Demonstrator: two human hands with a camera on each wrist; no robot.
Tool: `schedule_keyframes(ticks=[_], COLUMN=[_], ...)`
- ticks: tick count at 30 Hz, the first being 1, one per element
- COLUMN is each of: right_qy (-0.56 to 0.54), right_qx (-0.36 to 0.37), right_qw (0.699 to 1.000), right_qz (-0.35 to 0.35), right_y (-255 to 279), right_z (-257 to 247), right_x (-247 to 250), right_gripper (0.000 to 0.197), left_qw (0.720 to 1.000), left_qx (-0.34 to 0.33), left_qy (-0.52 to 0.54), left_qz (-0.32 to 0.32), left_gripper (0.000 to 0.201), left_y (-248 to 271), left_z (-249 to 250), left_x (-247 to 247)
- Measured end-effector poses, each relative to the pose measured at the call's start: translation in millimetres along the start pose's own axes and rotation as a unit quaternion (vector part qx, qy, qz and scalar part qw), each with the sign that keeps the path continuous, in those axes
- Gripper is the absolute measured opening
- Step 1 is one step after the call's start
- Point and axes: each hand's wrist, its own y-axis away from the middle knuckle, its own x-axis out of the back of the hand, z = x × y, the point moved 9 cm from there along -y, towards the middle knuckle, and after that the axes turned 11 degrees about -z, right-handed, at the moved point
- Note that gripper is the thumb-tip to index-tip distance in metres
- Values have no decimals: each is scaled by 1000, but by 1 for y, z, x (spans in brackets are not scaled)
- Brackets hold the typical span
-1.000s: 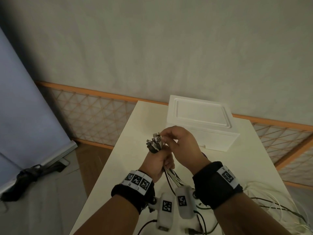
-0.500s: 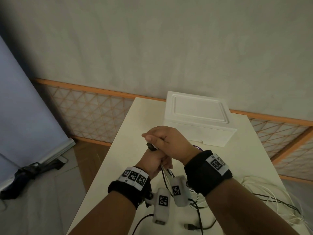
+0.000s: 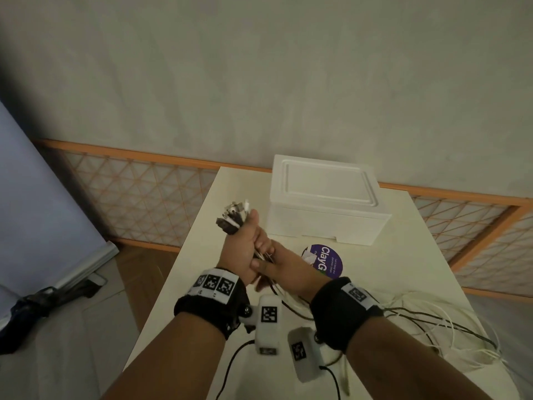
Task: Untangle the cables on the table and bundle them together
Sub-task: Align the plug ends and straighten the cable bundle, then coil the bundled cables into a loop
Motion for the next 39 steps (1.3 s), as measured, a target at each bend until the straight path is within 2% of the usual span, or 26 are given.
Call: schedule_keyframes(ticks=[1, 2, 5, 6, 9, 10, 12, 14, 16, 18, 22, 25, 27, 29, 30, 31, 32, 33, 34, 36, 37, 39], right_qy=[13, 38, 183, 195, 140, 167, 301, 391, 421, 452, 453, 484, 515, 528, 521, 500, 475, 456, 439, 355, 312, 286], right_qx=[-18, -29, -25, -19, -29, -34, -45, -65, -99, -153, -229, -293, -324, -353, -378, -407, -419, -399, -349, -216, -165, -111], right_qw=[1000, 998, 981, 978, 987, 983, 950, 915, 896, 872, 851, 803, 771, 758, 758, 763, 774, 795, 828, 909, 935, 952], right_qz=[15, 29, 60, 69, 70, 65, 62, 80, 102, 110, 133, 189, 187, 147, 107, 52, 6, -23, -26, 12, 26, 28], right_y=[0, 1, 5, 7, 19, 25, 37, 48, 63, 79, 118, 159, 171, 166, 162, 160, 155, 144, 127, 85, 67, 40], right_z=[6, 9, 3, 2, 12, 16, 23, 37, 58, 82, 121, 139, 140, 139, 139, 141, 137, 121, 98, 48, 32, 20], right_x=[0, 1, 9, 9, 8, 7, 9, 18, 34, 53, 92, 130, 141, 144, 143, 138, 131, 119, 104, 69, 51, 23], right_gripper=[25, 19, 23, 25, 31, 34, 40, 35, 25, 24, 19, 21, 20, 26, 45, 74, 101, 114, 116, 98, 85, 52], left_qw=[1000, 999, 996, 996, 997, 996, 995, 996, 997, 996, 994, 992, 991, 990, 989, 988, 987, 987, 987, 990, 991, 992], left_qx=[6, 14, 28, 28, 26, 28, 36, 36, 30, 28, 27, 17, 12, 0, -8, -15, -18, -17, -14, 1, 8, 12], left_qy=[20, 40, 74, 75, 67, 78, 90, 80, 66, 64, 61, 66, 66, 69, 74, 83, 90, 93, 93, 87, 86, 84], left_qz=[14, 27, 43, 35, 16, 17, 22, 29, 37, 56, 92, 102, 112, 122, 128, 131, 133, 133, 130, 113, 102, 95], left_gripper=[55, 53, 47, 48, 53, 53, 55, 57, 56, 54, 53, 53, 52, 51, 51, 52, 53, 54, 54, 51, 49, 47], left_y=[-1, 0, 2, 1, -3, -5, -6, -6, -9, -11, -11, -13, -12, -11, -11, -12, -13, -13, -11, -7, -4, -1], left_z=[-2, -6, -18, -20, -13, -11, -8, -7, -1, 3, -2, 3, 1, -5, -6, -6, -6, -8, -12, -25, -32, -37], left_x=[3, 6, 9, 7, 8, 10, 14, 16, 19, 27, 43, 53, 59, 60, 61, 61, 62, 59, 55, 34, 22, 7])
